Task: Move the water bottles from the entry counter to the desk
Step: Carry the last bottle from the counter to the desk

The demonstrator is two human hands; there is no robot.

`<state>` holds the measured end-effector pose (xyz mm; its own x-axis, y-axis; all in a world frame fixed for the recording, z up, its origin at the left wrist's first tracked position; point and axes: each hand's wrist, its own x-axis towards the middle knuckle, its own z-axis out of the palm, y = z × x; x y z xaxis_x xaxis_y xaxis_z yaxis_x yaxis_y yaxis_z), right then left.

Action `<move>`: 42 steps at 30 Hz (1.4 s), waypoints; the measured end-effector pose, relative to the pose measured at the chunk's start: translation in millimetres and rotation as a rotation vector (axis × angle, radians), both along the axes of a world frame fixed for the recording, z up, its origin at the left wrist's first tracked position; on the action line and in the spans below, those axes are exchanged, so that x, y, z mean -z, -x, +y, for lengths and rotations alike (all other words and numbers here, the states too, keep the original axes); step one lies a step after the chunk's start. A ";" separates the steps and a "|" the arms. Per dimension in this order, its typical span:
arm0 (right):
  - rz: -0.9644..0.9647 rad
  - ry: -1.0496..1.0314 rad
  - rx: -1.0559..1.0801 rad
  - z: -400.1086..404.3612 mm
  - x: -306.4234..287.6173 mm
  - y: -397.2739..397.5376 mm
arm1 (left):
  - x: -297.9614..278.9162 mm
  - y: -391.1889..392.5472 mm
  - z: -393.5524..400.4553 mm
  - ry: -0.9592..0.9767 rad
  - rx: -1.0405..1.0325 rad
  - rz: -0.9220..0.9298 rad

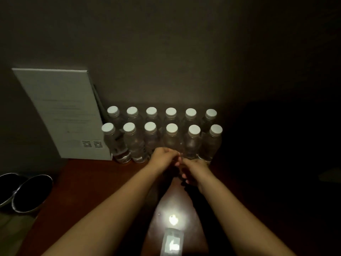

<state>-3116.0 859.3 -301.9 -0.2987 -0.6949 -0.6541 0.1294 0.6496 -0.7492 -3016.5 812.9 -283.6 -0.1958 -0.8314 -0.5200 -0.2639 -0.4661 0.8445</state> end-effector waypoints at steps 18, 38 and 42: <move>-0.142 0.573 -0.588 81.5 -192.9 -447.8 | -179.9 -471.4 170.7 0.346 -0.415 0.208; -0.510 0.883 -1.408 197.5 -336.6 -1021.3 | -296.1 -1009.4 344.6 0.816 -1.152 0.140; -0.518 0.960 -1.441 169.8 -351.5 -1119.1 | -315.3 -1108.3 321.6 0.889 -1.157 0.105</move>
